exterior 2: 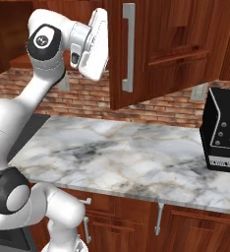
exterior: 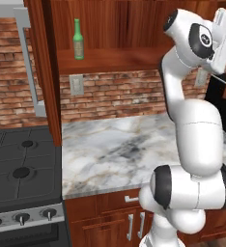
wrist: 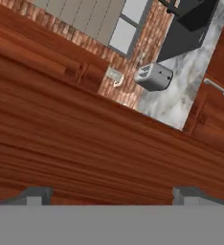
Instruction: Get the candle and the beer from the cabinet and move them to the dining counter.
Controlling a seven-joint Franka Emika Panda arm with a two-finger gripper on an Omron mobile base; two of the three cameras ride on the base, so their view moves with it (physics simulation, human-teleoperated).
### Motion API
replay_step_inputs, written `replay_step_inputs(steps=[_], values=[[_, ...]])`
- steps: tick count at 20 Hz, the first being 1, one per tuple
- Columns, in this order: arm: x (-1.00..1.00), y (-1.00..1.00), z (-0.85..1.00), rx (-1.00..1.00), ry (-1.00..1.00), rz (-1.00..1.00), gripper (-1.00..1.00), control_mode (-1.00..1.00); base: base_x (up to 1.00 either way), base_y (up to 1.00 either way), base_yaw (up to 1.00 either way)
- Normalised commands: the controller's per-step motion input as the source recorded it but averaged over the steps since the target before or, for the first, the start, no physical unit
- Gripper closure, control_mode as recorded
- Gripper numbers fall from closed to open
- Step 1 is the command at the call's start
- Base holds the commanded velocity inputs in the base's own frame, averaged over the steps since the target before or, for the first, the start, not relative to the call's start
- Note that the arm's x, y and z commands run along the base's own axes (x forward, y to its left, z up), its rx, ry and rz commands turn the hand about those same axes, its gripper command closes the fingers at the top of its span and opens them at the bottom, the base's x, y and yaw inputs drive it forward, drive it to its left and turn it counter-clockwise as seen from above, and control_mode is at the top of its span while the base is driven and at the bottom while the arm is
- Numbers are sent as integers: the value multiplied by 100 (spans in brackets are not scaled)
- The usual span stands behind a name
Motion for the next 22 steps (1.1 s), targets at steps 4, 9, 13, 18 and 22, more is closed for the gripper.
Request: replay_step_inputs(steps=[4,9,13,18,22], values=[[-12,-67,-25,7,-7,-20,-100,-100,0,0,0],[-8,-70,-18,5,-2,-16,-100,-100,0,0,0],[-7,-68,-12,2,-1,-13,-100,-100,0,0,0],[-10,-68,-8,2,-2,-14,-100,-100,0,0,0],[-3,-49,-15,1,-1,-13,-100,-100,0,0,0]])
